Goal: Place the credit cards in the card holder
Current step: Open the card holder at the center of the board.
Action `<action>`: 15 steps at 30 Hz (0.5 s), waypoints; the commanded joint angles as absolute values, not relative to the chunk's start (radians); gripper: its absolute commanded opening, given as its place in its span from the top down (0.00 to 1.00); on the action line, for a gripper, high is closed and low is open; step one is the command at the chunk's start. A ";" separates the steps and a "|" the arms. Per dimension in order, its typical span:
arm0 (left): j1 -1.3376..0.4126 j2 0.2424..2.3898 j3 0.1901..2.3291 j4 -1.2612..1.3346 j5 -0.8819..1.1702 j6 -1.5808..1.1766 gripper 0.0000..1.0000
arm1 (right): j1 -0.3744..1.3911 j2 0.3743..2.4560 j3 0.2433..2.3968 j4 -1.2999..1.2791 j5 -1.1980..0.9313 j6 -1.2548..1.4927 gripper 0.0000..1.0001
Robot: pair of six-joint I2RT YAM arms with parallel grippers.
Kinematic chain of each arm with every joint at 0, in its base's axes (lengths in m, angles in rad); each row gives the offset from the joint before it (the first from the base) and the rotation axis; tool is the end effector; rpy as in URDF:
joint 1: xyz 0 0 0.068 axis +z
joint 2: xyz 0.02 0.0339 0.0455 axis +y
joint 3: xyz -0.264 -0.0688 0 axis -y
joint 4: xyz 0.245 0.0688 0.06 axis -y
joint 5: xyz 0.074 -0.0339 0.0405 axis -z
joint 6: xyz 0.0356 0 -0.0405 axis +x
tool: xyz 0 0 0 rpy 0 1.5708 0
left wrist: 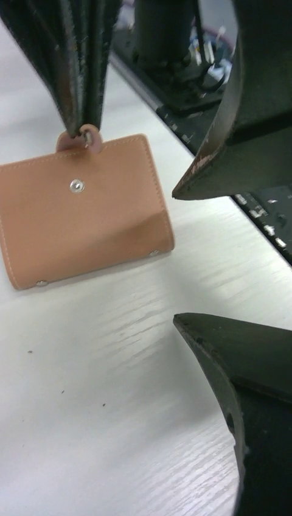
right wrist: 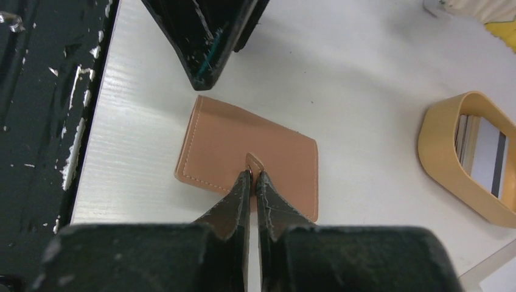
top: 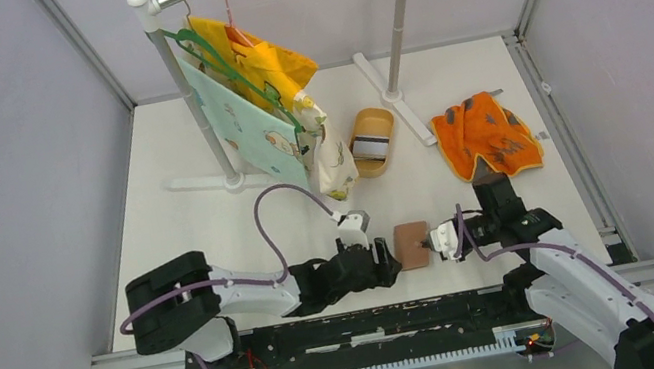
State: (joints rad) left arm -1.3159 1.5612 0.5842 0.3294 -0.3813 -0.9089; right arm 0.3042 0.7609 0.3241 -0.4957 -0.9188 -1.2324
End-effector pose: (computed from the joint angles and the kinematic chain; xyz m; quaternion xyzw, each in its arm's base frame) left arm 0.0859 -0.2769 0.1434 0.0950 0.8780 -0.3171 0.3457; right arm 0.1186 0.0669 0.1695 -0.6915 0.5153 0.2506 0.4399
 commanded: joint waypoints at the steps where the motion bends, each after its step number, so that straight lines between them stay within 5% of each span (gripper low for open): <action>1: -1.324 1.436 0.473 0.569 -0.335 -0.861 0.24 | 0.274 0.727 0.373 -0.470 -1.059 -1.153 1.00; 10: -1.335 1.426 0.468 0.666 -0.226 -0.758 0.11 | 0.239 0.717 0.367 -0.397 -1.119 -1.045 1.00; 15: -1.385 1.494 0.612 0.460 -0.359 -0.746 0.08 | 0.223 0.711 0.360 -0.374 -1.138 -1.008 1.00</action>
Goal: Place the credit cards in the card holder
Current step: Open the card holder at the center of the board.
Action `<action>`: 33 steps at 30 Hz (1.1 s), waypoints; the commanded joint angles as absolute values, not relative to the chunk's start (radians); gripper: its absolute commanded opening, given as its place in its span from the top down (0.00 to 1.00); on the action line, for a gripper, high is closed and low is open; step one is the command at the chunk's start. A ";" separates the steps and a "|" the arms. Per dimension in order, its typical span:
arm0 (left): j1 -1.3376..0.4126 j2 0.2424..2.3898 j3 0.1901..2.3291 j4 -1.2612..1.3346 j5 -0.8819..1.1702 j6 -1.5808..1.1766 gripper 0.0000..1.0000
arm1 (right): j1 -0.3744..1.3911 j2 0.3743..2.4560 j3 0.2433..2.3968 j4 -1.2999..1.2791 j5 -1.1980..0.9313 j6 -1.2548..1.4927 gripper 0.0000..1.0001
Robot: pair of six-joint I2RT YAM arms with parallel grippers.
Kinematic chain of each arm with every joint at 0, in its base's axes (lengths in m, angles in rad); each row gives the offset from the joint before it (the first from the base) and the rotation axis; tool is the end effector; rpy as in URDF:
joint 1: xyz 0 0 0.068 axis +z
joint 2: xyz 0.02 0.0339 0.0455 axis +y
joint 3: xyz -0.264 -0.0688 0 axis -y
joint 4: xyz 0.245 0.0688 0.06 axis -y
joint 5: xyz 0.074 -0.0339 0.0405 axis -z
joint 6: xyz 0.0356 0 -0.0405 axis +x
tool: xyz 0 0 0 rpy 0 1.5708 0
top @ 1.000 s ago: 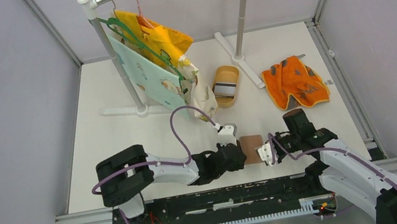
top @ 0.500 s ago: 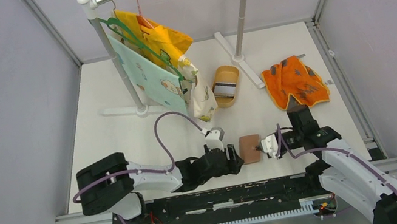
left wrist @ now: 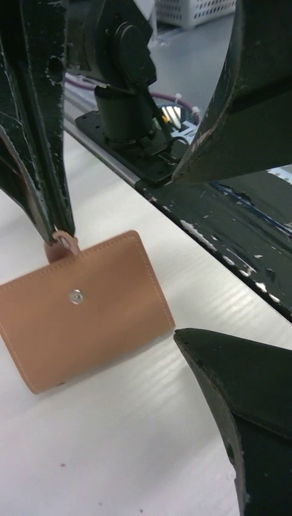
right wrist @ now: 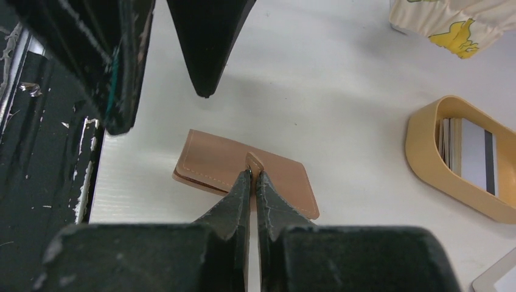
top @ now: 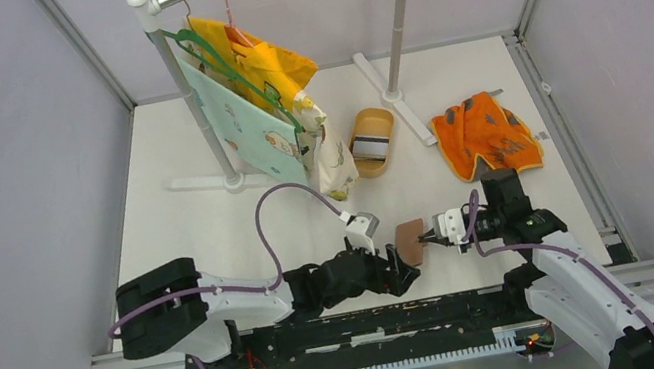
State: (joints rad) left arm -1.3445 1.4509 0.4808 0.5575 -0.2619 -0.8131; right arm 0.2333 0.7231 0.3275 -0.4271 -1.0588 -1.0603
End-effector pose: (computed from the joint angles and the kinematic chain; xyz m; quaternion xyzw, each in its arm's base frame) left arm 0.0708 -0.2666 0.1639 0.1489 0.8194 -0.4266 0.3526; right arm 0.1227 0.0610 0.1821 -0.6314 0.5300 0.3038 0.4777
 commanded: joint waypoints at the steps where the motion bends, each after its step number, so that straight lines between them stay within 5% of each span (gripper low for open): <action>1: -1.400 1.511 0.649 0.400 -0.405 -0.748 0.07 | 0.223 0.711 0.359 -0.368 -1.138 -1.004 1.00; 13: -1.466 1.701 0.974 -0.066 -0.718 -0.809 0.04 | 0.220 0.712 0.353 -0.360 -1.134 -0.993 1.00; 25: -1.463 1.724 0.998 -0.077 -0.720 -0.815 0.33 | 0.218 0.711 0.348 -0.361 -1.129 -0.999 1.00; 33: -1.444 1.667 0.919 0.063 -0.623 -0.792 0.34 | 0.219 0.711 0.345 -0.364 -1.123 -1.006 1.00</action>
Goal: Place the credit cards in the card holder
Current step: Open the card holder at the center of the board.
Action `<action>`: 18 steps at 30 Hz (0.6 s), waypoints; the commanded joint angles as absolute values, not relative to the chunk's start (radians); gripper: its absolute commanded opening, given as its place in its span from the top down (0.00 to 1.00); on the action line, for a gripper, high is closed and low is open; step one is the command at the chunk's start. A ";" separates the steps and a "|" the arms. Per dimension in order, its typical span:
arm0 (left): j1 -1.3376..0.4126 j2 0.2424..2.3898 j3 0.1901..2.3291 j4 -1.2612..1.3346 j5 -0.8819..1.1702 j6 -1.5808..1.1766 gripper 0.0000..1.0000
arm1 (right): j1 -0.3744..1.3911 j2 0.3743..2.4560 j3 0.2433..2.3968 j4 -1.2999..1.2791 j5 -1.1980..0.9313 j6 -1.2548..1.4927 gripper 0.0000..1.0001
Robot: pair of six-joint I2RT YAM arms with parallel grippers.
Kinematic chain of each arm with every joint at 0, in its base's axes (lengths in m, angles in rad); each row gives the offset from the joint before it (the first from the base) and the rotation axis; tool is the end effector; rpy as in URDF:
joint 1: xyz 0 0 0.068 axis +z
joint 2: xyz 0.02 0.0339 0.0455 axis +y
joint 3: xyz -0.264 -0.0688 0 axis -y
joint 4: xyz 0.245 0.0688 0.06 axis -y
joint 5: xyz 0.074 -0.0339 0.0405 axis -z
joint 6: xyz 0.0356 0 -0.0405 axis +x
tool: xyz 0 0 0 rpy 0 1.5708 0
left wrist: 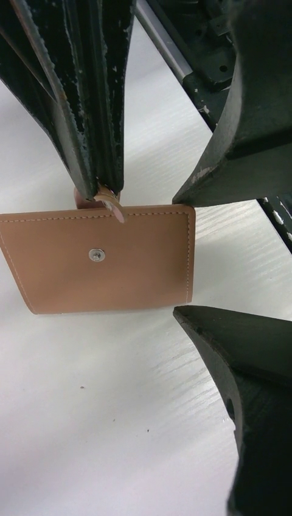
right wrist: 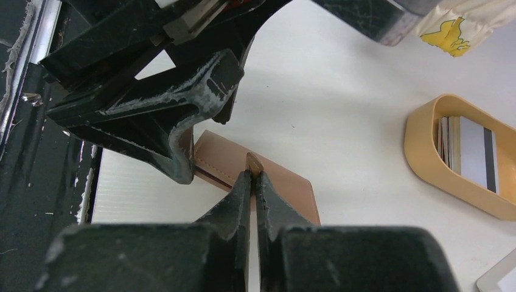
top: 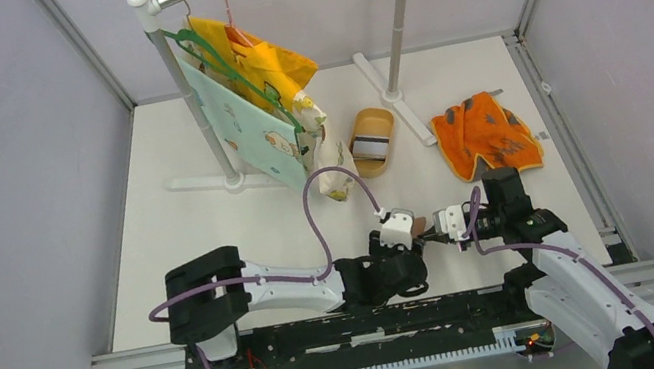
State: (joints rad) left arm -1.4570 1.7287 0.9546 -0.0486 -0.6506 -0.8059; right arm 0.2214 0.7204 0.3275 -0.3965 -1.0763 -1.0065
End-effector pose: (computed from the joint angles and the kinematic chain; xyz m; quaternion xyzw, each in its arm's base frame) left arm 0.0610 -0.3436 0.1708 0.1715 0.8731 -0.1868 0.4165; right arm 0.1247 0.0602 0.1848 -0.6169 0.5365 0.3128 0.4834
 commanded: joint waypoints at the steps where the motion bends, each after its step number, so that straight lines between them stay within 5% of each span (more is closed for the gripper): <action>1: -1.441 1.658 0.910 0.080 -0.610 -0.788 0.33 | 0.218 0.710 0.344 -0.365 -1.122 -1.007 1.00; 15: -1.402 1.627 0.876 0.135 -0.536 -0.773 0.38 | 0.218 0.711 0.343 -0.372 -1.122 -1.015 1.00; 18: -1.393 1.624 0.872 0.134 -0.528 -0.773 0.46 | 0.219 0.710 0.342 -0.373 -1.122 -1.018 1.00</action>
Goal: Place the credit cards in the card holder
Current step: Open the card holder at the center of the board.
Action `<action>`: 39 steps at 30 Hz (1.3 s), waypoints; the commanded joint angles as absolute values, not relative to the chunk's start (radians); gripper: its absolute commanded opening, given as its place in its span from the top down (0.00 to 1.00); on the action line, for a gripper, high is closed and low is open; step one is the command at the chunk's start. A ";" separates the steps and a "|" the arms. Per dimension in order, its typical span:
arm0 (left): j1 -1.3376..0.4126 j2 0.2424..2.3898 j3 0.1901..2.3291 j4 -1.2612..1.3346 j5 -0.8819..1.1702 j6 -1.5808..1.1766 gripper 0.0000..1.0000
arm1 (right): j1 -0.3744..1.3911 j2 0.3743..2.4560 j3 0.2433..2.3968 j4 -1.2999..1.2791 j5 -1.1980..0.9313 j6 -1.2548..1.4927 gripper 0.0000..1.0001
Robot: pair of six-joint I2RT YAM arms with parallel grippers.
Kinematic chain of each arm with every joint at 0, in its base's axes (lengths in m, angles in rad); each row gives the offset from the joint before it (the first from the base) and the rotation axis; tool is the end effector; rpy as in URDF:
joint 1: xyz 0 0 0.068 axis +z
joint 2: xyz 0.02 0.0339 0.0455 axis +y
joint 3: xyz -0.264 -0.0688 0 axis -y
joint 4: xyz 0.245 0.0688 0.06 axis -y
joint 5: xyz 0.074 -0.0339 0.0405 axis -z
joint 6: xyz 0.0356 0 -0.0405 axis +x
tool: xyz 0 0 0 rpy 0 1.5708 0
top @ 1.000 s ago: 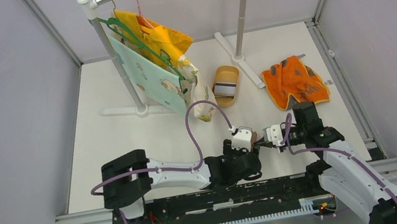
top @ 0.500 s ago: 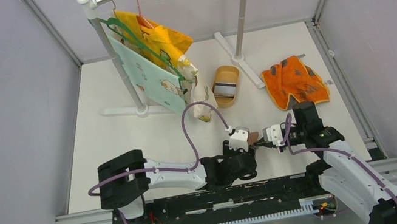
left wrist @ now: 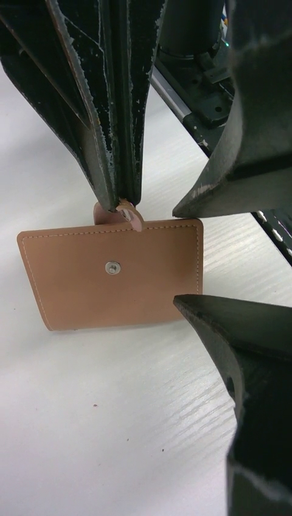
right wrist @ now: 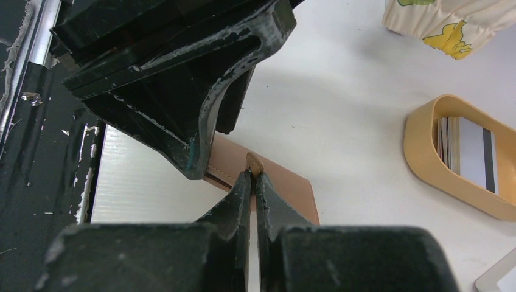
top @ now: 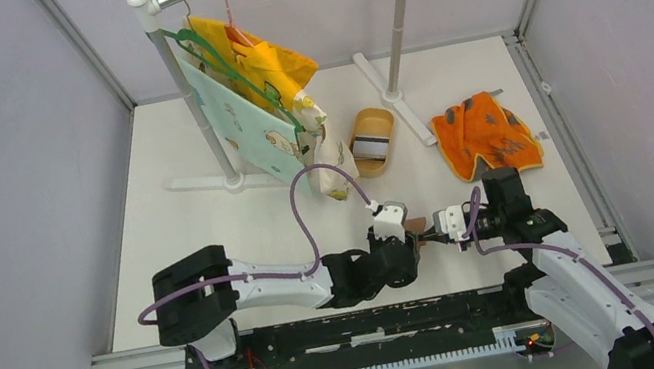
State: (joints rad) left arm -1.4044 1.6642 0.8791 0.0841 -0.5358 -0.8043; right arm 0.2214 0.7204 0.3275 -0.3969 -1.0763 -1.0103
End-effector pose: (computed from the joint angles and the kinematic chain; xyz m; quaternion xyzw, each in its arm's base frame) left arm 0.0743 -0.3326 0.1781 0.1520 0.8685 -0.2549 0.3971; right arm 0.1247 0.0602 0.1847 -0.6179 0.5354 0.3120 0.4839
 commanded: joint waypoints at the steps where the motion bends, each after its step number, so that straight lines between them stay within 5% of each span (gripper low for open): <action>1: -1.388 1.622 0.868 0.133 -0.526 -0.774 0.49 | 0.218 0.710 0.342 -0.373 -1.121 -1.019 1.00; 6: -1.375 1.604 0.850 0.138 -0.514 -0.778 0.61 | 0.218 0.710 0.341 -0.377 -1.113 -1.026 1.00; 20: -1.344 1.581 0.835 0.129 -0.490 -0.780 0.61 | 0.218 0.712 0.339 -0.394 -1.096 -1.059 1.00; 29: -1.327 1.553 0.804 0.110 -0.506 -0.822 0.96 | 0.221 0.710 0.332 -0.432 -1.064 -1.127 1.00; 39: -1.325 1.470 0.684 0.127 -0.517 -0.989 0.98 | 0.236 0.706 0.299 -0.375 -0.836 -1.145 0.97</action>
State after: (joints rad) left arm -1.3300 1.5459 0.7685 0.1135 -0.4786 -0.8501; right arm 0.2276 0.7197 0.3218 -0.4419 -0.9573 -1.1538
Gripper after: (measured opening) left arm 0.034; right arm 0.057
